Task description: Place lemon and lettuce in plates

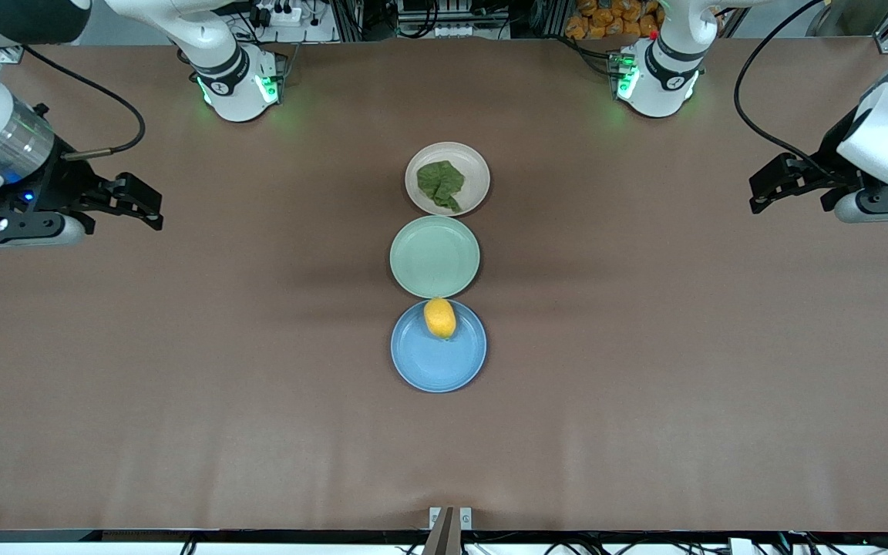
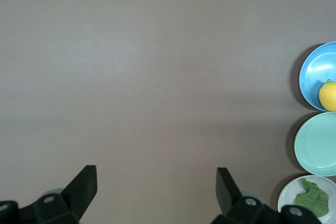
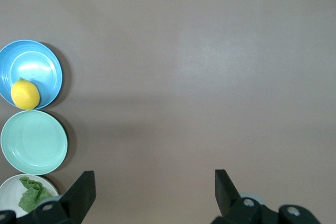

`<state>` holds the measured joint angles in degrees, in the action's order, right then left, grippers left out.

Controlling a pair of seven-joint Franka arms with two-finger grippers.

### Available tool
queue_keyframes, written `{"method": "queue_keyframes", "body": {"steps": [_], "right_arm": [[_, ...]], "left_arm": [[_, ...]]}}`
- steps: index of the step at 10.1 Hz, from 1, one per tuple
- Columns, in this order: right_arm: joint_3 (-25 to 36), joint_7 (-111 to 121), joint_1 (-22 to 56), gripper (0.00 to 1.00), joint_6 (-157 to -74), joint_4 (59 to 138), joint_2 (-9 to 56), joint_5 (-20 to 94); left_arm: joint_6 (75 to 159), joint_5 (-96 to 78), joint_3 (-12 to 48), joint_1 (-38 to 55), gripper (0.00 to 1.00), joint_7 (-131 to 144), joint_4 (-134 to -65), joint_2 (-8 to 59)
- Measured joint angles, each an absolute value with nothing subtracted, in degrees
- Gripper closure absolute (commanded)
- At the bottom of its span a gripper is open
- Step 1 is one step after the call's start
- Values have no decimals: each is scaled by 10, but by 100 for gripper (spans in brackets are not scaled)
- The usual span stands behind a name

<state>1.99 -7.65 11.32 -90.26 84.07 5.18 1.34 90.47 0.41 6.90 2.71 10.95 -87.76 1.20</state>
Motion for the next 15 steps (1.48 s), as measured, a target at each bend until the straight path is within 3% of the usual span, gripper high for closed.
{"method": "queue_keyframes", "body": {"steps": [15], "right_arm": [[13,-76,102,0,-886,841,49,-7]], "left_arm": [[905,4,81,27,0,110,-879,21]]}}
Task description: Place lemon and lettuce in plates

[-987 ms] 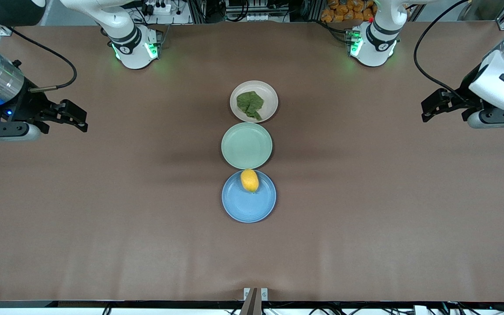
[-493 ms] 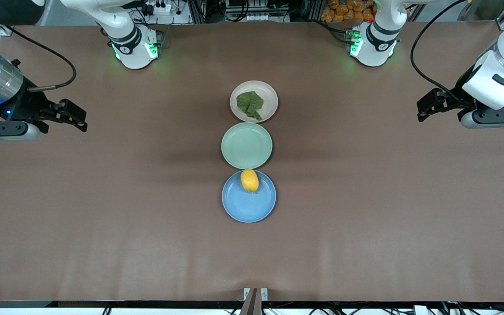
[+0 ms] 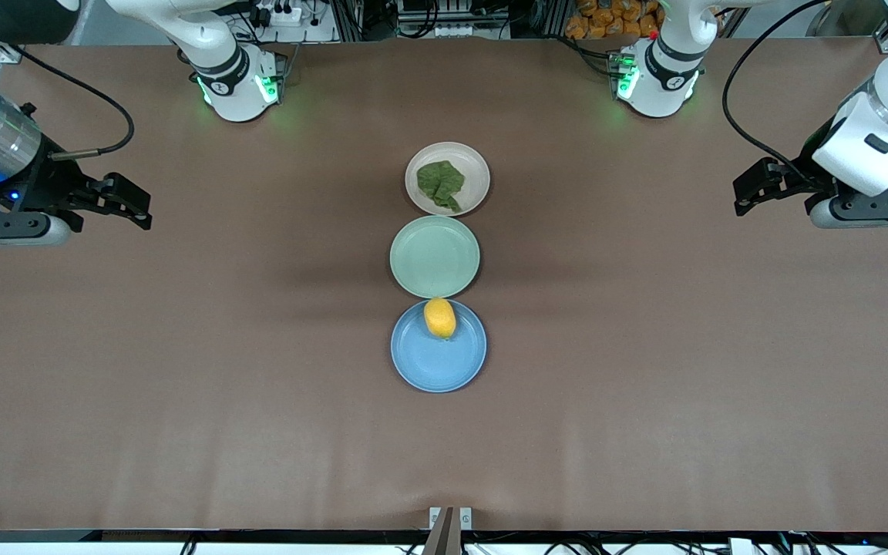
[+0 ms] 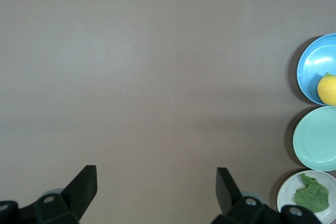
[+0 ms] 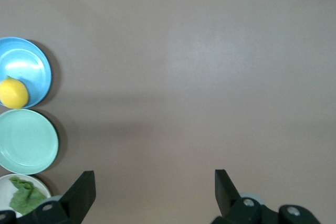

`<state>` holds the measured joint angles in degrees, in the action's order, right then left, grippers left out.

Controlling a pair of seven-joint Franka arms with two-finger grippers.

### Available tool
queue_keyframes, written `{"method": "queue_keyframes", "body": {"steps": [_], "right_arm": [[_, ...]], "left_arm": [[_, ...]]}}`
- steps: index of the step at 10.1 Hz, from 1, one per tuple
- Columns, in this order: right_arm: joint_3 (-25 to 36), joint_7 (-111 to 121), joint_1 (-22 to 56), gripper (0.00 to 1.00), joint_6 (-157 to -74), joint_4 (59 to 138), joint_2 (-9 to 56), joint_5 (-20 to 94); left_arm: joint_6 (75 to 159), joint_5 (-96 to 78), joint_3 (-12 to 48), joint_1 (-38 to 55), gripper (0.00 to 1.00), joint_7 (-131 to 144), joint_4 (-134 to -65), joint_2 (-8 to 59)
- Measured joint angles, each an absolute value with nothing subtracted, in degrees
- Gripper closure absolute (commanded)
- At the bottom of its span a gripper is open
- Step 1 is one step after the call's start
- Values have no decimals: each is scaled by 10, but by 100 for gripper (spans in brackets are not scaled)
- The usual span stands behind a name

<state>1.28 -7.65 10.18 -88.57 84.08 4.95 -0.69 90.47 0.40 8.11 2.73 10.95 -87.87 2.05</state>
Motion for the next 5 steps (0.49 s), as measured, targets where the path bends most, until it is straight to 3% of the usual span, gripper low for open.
{"method": "queue_keyframes", "body": {"steps": [5], "right_arm": [[18,-73,99,0,-885,839,48,-14]], "left_arm": [[905,4,82,27,0,110,-879,21]]}}
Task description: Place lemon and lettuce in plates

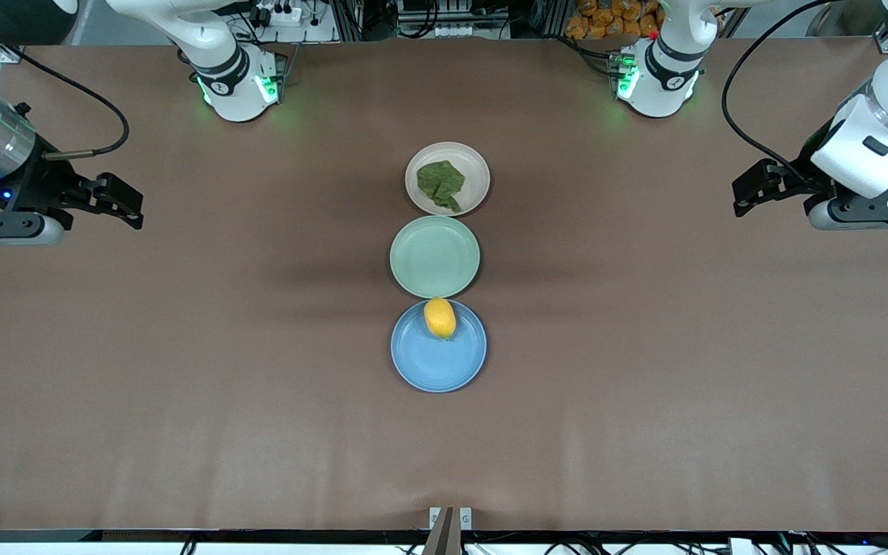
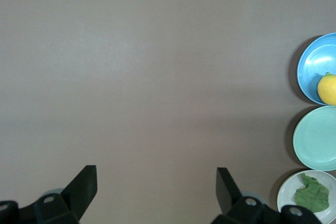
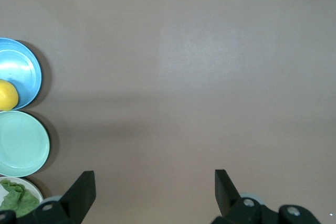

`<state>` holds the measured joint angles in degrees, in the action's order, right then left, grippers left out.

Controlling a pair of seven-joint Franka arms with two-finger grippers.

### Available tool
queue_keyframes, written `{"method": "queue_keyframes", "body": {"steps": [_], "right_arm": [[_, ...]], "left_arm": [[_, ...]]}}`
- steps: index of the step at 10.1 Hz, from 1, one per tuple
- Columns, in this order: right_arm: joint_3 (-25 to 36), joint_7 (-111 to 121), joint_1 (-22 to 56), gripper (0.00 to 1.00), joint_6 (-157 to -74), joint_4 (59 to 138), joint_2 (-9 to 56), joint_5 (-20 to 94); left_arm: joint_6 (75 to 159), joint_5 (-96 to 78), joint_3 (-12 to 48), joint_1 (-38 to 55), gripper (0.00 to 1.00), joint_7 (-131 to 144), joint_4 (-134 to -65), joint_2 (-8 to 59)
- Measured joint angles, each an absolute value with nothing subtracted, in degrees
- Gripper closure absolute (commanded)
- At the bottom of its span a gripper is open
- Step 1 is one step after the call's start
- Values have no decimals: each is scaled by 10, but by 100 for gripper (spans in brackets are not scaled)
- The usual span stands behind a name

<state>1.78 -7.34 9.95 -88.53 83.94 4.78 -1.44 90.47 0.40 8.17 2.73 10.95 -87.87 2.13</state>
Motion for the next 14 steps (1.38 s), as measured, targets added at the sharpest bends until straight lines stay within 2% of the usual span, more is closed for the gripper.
{"method": "queue_keyframes", "body": {"steps": [14], "right_arm": [[22,-69,76,0,-885,838,45,-14]], "left_arm": [[907,4,86,27,0,109,-879,22]]}}
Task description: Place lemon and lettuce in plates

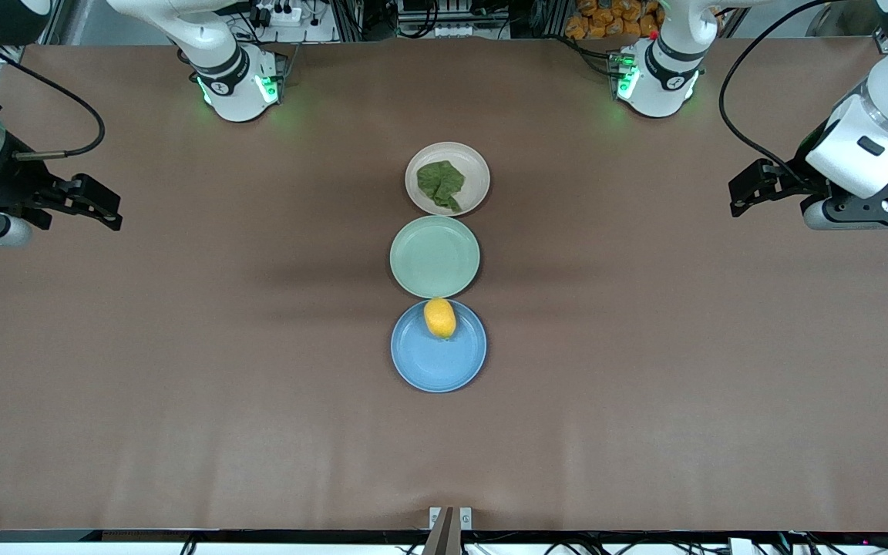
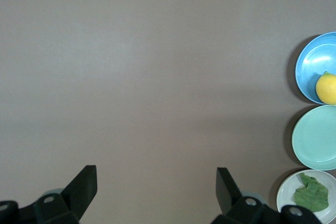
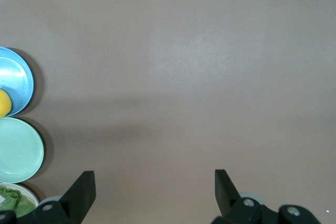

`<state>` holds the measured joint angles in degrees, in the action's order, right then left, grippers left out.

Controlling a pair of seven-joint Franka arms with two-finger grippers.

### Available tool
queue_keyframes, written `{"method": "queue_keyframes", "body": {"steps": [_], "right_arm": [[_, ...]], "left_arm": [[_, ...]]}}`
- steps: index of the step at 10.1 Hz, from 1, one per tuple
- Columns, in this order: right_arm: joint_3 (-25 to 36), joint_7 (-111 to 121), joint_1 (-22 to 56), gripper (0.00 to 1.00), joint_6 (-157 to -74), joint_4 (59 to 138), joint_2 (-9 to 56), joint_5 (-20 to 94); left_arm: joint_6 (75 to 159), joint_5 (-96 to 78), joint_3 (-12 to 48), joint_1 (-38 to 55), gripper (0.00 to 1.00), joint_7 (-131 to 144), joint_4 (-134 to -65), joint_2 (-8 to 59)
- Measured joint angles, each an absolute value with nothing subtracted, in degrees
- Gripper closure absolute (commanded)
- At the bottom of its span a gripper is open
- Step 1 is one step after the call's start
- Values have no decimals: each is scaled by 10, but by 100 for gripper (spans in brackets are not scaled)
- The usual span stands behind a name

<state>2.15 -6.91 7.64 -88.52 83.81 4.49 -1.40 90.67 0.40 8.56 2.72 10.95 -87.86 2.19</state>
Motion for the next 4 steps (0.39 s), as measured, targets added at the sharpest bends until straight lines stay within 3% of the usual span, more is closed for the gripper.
{"method": "queue_keyframes", "body": {"steps": [4], "right_arm": [[19,-69,67,0,-886,837,45,-11]], "left_arm": [[907,4,85,26,0,85,-879,25]]}}
